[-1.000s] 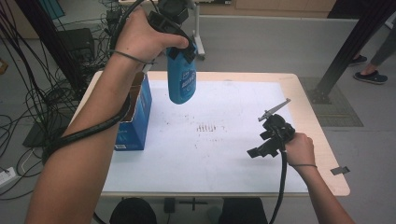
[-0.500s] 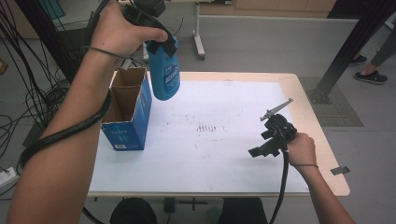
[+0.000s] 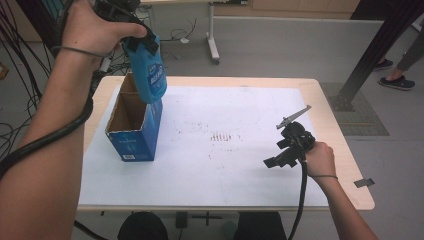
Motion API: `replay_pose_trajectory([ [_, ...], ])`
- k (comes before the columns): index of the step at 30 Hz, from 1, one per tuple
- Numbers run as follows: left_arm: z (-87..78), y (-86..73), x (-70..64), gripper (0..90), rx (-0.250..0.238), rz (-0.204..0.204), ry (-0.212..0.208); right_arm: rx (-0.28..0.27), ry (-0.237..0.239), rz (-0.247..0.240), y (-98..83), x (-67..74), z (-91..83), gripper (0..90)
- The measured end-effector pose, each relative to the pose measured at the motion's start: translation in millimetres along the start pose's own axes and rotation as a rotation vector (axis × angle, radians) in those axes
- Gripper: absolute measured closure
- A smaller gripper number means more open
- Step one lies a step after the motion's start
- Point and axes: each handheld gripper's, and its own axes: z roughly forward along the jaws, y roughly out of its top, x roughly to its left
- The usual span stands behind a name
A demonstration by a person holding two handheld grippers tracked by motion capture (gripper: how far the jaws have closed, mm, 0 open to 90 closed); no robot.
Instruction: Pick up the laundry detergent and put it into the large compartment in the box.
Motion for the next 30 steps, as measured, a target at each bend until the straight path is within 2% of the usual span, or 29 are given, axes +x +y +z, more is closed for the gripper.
replay_pose_trajectory([
  [5, -2.8, -5.8, 16.2, 37.6, 0.009, -0.044, 0.052, -0.007, -0.003, 0.003, -1.1, -1.4, -0.8, 3.4],
  [13, -4.6, -11.9, 36.6, 37.6, 0.015, -0.108, 0.076, -0.008, 0.000, 0.005, -2.8, -2.5, 0.1, 3.4],
  [18, -2.9, -13.0, 40.3, 37.6, 0.022, -0.121, 0.092, -0.014, 0.000, 0.007, -3.8, -3.4, -0.1, 3.4],
  [30, 11.5, -20.0, 48.8, 37.6, 0.054, -0.163, 0.102, -0.015, 0.010, 0.007, -5.1, -4.0, 2.5, 3.4],
])
